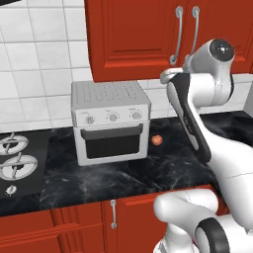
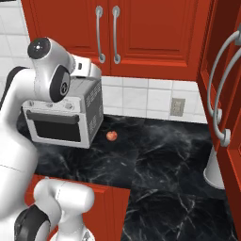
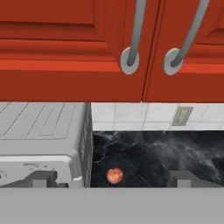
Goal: Pick the sponge and dish brush from the cabinet and place them on the counter.
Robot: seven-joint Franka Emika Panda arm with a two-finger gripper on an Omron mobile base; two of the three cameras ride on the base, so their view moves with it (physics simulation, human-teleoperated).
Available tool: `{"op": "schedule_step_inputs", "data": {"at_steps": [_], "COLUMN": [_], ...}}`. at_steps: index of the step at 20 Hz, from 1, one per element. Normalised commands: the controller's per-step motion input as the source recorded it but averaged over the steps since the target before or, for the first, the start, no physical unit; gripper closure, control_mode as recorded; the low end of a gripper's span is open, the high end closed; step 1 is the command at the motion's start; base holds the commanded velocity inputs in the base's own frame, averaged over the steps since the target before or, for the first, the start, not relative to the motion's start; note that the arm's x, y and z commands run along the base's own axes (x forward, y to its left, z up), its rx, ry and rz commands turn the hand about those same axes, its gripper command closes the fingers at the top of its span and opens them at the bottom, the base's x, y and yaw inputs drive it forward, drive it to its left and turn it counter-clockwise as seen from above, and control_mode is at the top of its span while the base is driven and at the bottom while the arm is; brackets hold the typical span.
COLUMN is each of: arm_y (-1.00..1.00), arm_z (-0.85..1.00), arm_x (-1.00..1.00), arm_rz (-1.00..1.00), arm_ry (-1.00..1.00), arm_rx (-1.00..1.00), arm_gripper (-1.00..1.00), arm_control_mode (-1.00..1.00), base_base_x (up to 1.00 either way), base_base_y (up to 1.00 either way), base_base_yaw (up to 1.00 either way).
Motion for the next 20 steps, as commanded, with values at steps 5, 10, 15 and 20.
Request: {"op": "schedule_step_inputs", "data": {"at_steps": [5, 10, 15, 20], "arm_y": [-0.19, -0.20, -0.10, -0.07], "arm_z": [0.20, 0.20, 0.24, 0.17], "arm_x": [0.39, 0.43, 0.38, 0.49], "arm_rz": [-0.03, -0.01, 0.00, 0.00], "arm_ry": [-0.01, 0.00, 0.01, 0.04], "arm_rx": [0.04, 0.05, 0.00, 0.00], "arm_gripper": [-1.00, -1.00, -1.00, -1.00], "arm_control_mode": [-1.00, -1.00, -1.00, -1.00], "base_base_x": [0.00, 0.00, 0.00, 0.00], "base_base_y": [0.00, 0.00, 0.00, 0.00], "base_base_yaw": [0.00, 0.00, 0.00, 0.00]}}
